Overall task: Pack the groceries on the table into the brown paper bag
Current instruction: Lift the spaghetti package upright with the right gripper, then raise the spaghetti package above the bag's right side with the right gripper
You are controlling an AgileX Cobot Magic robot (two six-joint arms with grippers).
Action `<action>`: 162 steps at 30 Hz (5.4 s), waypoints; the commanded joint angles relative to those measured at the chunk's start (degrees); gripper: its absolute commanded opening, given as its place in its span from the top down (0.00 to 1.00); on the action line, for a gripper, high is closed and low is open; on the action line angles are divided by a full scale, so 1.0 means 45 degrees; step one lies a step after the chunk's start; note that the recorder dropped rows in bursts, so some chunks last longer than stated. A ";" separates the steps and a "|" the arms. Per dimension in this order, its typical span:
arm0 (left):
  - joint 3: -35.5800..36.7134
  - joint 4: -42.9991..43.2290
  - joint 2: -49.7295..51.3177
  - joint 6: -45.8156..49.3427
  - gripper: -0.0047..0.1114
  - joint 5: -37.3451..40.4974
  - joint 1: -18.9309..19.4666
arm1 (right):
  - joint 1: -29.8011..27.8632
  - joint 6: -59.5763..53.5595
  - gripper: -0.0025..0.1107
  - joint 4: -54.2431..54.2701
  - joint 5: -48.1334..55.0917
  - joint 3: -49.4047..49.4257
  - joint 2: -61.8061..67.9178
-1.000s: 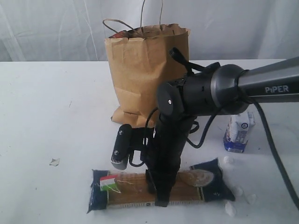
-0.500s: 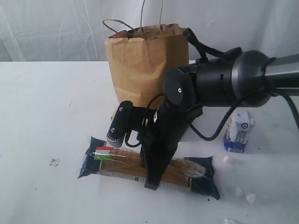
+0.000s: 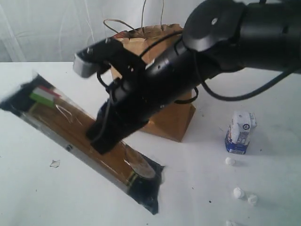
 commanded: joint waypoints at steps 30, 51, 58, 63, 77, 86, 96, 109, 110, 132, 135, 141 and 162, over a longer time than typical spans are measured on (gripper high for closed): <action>0.0042 -0.0153 0.0027 0.0080 0.96 0.0056 -0.0086 | -0.8025 -0.4387 0.98 1.2275 -0.1989 -0.4137 0.0468; 0.0042 -0.0153 0.0027 0.0080 0.96 0.0056 -0.0086 | -0.9138 -0.5850 0.98 1.2275 0.0651 -0.4775 0.2851; 0.0042 -0.0153 0.0027 0.0080 0.96 0.0056 -0.0086 | -0.9130 -0.5850 0.98 1.2275 0.0911 -0.4795 0.2647; 0.0042 -0.0153 0.0027 0.0080 0.96 0.0056 -0.0086 | -0.9130 -0.5787 0.98 1.2275 0.0911 -0.4795 0.2019; 0.0042 -0.0153 0.0027 0.0080 0.96 0.0056 -0.0086 | -0.8671 -0.5544 0.98 1.2275 0.1568 -0.4795 0.1039; 0.0042 -0.0153 0.0027 0.0080 0.96 0.0056 -0.0086 | -0.7044 -0.8798 0.98 1.2275 -0.0499 -0.5065 0.1039; 0.0042 -0.0153 0.0027 0.0080 0.96 0.0056 -0.0086 | -0.6258 -1.0127 0.98 1.2275 -0.2623 -0.5141 0.1015; 0.0042 -0.0153 0.0027 0.0080 0.96 0.0056 -0.0086 | -0.6393 -1.0527 0.98 1.2275 -0.2383 -0.5141 0.0937; 0.0042 -0.0153 0.0027 0.0080 0.96 0.0056 -0.0086 | -0.6478 -0.9999 0.98 1.2275 -0.2127 -0.5141 0.0937; 0.0042 -0.0153 0.0027 0.0080 0.96 0.0056 -0.0086 | -1.0665 -0.4401 0.98 1.2275 0.4894 -0.6670 0.2570; 0.0042 -0.0153 0.0027 0.0080 0.96 0.0056 -0.0086 | -1.0693 -0.4401 0.98 1.2275 0.4699 -0.6676 0.2415; 0.0042 -0.0153 0.0027 0.0176 0.96 -0.0004 -0.0083 | -1.0693 -0.4325 0.98 1.2275 0.5177 -0.6676 0.2390; 0.0042 -0.2913 0.0027 -0.1650 0.96 -0.0492 -0.0092 | -1.0693 -0.2107 0.98 1.2275 0.5209 -0.6676 0.2319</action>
